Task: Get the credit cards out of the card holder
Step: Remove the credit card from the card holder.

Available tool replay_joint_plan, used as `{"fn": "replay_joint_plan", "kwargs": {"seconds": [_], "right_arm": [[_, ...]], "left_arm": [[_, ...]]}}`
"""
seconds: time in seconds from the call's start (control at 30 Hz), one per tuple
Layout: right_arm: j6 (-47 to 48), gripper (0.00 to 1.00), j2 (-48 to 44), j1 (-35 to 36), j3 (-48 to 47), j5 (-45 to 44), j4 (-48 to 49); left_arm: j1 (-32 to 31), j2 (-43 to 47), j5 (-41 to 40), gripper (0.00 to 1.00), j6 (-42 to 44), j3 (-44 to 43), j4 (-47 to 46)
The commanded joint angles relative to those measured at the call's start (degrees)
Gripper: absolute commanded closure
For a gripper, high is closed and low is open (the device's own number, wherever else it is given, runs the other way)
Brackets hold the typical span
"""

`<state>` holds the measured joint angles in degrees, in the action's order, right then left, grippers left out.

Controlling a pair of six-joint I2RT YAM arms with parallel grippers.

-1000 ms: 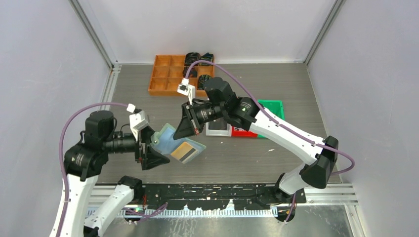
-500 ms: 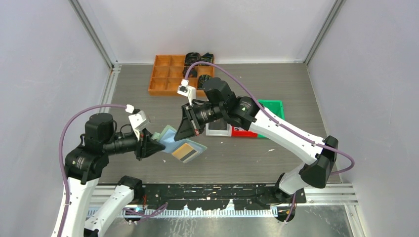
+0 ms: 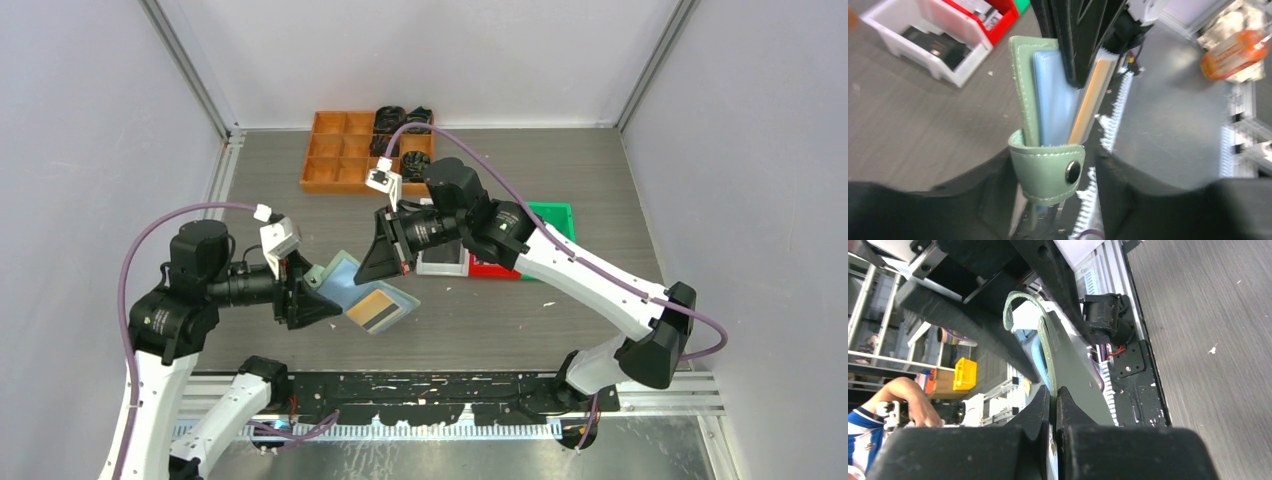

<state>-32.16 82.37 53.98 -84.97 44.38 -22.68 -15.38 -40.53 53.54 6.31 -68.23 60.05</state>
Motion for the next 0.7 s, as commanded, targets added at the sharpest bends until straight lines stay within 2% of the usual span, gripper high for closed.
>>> {"fn": "replay_joint_plan", "kwargs": {"seconds": [0.0,0.03,0.1,0.23,0.4,0.47,0.53,0.63,0.67], "right_arm": [[-7.8,0.99,-2.8,-1.3,3.4,3.0,14.1],[-9.4,0.99,-3.0,-1.6,4.2,3.7,16.9],[-12.3,0.99,-3.5,-2.2,5.4,4.8,21.7],[-14.9,0.99,-4.5,-2.5,6.6,6.4,28.3],[-17.9,0.99,-6.3,-2.8,9.2,7.9,35.6],[-20.3,0.99,-7.0,-3.0,10.5,8.6,38.6],[-23.1,0.99,-7.7,-3.0,12.2,9.0,43.3],[-24.5,0.99,-8.3,-2.9,13.6,8.7,45.9],[-24.5,0.99,-8.3,-3.0,13.7,8.6,45.9]], "left_arm": [[0.0,0.6,6.7,0.22,-0.8,-0.6,-2.0],[0.0,1.4,7.2,0.11,-2.6,0.3,-3.2],[-0.1,3.5,7.5,0.01,-6.8,2.5,-6.8],[-0.1,6.0,6.0,0.02,-14.6,5.4,-12.0],[0.0,7.6,6.2,0.22,-23.3,7.2,-16.6],[0.0,9.4,5.8,0.35,-29.1,8.4,-22.0],[0.0,11.8,5.9,0.43,-33.9,9.6,-28.3],[0.0,11.6,4.9,0.62,-36.6,9.5,-30.1],[0.0,11.2,5.0,0.64,-36.9,9.1,-30.1]]}}
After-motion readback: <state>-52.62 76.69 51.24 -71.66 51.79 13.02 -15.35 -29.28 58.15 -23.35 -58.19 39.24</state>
